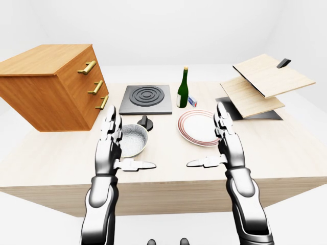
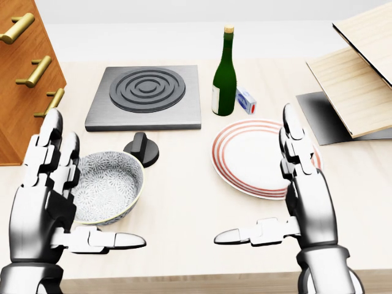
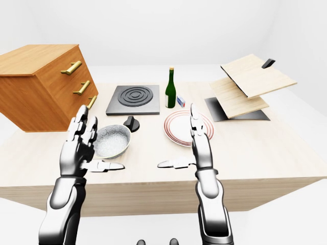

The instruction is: Pick up the akita bowl and put it on the plate.

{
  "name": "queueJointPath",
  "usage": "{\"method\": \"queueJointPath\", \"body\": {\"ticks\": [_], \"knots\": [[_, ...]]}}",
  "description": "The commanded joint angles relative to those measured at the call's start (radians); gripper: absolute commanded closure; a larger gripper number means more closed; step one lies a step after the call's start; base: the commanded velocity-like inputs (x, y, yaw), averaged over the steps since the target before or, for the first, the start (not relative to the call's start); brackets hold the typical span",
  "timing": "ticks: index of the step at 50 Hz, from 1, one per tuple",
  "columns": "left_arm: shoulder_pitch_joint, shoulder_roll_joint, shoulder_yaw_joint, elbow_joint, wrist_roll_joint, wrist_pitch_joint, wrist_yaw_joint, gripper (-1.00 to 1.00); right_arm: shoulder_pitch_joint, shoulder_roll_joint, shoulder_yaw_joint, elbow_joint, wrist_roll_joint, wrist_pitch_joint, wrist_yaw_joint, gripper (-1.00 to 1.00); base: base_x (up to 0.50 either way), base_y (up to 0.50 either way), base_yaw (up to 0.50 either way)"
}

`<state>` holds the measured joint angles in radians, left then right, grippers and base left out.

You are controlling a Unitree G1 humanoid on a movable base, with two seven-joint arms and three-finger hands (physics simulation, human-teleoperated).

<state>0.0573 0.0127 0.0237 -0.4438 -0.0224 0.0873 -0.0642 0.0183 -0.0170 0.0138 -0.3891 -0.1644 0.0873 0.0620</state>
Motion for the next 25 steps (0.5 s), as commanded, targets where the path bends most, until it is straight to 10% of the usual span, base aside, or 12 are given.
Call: {"method": "queueJointPath", "body": {"ticks": [1, 25], "knots": [[-0.015, 0.004, 0.025, -0.086, -0.019, 0.000, 0.000, -1.00, -0.003, 0.000, 0.002, -0.079, -0.023, 0.000, 0.013, -1.00, 0.00, 0.00, 0.00], [-0.179, 0.103, 0.216, -0.082, -0.083, 0.000, 0.037, -1.00, -0.004, 0.001, 0.000, -0.080, -0.032, 0.000, 0.010, -1.00, 0.00, 0.00, 0.00]]}}
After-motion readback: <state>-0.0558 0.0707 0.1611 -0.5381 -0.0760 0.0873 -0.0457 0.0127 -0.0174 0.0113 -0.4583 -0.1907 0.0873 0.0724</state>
